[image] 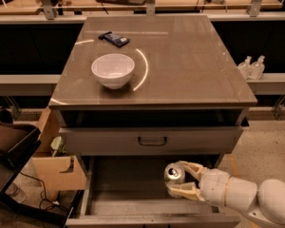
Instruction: Place 7up can into middle drawer
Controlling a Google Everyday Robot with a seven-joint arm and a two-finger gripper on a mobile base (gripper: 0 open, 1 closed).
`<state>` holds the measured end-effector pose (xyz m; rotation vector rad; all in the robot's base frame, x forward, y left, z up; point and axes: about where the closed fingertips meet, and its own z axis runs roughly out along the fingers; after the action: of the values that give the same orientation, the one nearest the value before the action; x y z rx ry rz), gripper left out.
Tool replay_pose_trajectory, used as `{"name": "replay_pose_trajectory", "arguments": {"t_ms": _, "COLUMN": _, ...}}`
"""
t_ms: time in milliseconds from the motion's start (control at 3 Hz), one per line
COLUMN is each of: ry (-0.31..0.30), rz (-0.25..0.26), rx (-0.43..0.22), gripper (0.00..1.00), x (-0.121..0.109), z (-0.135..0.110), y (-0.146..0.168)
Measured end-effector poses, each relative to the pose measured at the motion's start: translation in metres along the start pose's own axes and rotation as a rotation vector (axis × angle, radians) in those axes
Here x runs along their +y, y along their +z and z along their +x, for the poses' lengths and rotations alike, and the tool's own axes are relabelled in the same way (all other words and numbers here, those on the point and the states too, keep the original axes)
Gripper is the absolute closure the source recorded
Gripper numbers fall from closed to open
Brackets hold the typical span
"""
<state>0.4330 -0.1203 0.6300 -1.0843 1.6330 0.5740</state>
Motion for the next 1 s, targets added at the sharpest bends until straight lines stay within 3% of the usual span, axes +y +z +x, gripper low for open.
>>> {"name": "replay_pose_trajectory", "arguments": {"t_ms": 333, "ry": -0.015, "rz": -0.056, "rx": -0.013, "gripper": 1.00, "x": 0.008, "z": 0.020, "y": 0.039}}
{"name": "replay_pose_trajectory", "arguments": {"t_ms": 667, "ry": -0.013, "rz": -0.152, "rx": -0.035, "gripper": 1.00, "x": 0.030, "z": 0.031, "y": 0.079}}
{"name": "replay_pose_trajectory", "arguments": {"t_ms": 1000, "ry": -0.013, "rz": -0.152, "rx": -0.035, "gripper": 1.00, "x": 0.030, "z": 0.031, "y": 0.079}}
